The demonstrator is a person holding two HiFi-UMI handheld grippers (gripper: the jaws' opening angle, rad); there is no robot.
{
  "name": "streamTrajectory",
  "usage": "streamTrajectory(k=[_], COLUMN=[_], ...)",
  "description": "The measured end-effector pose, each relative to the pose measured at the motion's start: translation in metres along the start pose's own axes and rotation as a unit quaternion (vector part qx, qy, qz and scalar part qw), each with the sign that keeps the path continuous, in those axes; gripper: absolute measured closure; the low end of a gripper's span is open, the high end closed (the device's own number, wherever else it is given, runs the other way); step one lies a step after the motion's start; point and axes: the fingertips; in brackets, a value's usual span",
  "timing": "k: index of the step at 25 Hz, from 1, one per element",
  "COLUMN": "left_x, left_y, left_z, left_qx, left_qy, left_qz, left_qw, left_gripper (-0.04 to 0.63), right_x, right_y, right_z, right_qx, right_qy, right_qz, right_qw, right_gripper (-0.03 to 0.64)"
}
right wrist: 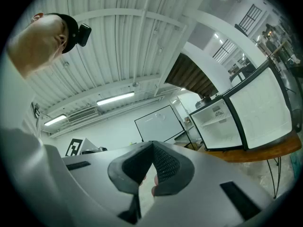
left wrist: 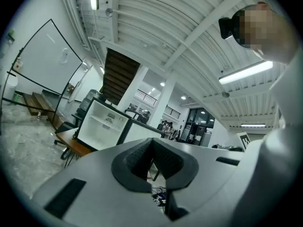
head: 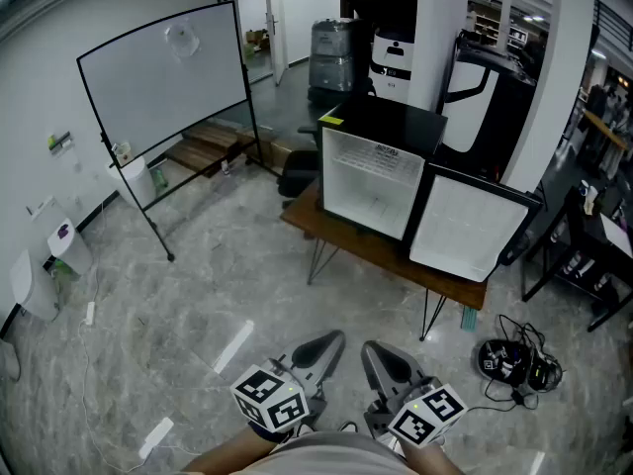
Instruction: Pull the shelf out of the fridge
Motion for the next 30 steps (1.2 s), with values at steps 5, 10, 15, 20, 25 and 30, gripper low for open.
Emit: streamTrajectory(k=[5, 10, 15, 20, 25, 30], left_x=[0.000, 0.003, 0.002, 0.003, -0.002, -0.005], left_y=[0.002, 0.005, 0.011, 0.013, 0.016, 0.014], left_z=[0.001, 0.001, 0.004, 0.008, 0.015, 0.029], left_qx=[-0.001, -0.004, -0.009, -0.010, -0.012, -0.008], left_qy=[0.000, -0.001, -0.006, -0.012, -0.023, -0.041], left_qz=[-0.002, -0.002, 0.002, 0.001, 0.000, 0.018], left_qw=[1.0000, 1.0000, 0.9999, 0.9999, 0.9997, 0.9990], left_gripper=[0.589, 0.589, 0.589, 0.589, 0.589, 0.589], right_x=[0.001, 0.002, 0.005, 0.010, 0.018, 0.035], right_y=[0.002, 0.005, 0.004, 0.003, 0.004, -0.004], right_z=[0.000, -0.001, -0.004, -0.010, -0.009, -0.007], right_qx=[-0.002, -0.006, 0.001, 0.000, -0.008, 0.000], right_qy=[-0.002, -0.002, -0.011, -0.013, -0.021, -0.028], right_qz=[0.001, 0.005, 0.017, 0.017, 0.016, 0.020], right_qw=[1.000, 1.000, 1.000, 1.000, 1.000, 0.999], right_gripper=[0.603, 0.603, 0.603, 0.603, 0.603, 0.603])
Point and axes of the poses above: the fingertips, and each gripper's own axes: z forward along the fingers, x to its right, y out of its underside, and after that the axes turned 2 degrees about z, right-handed
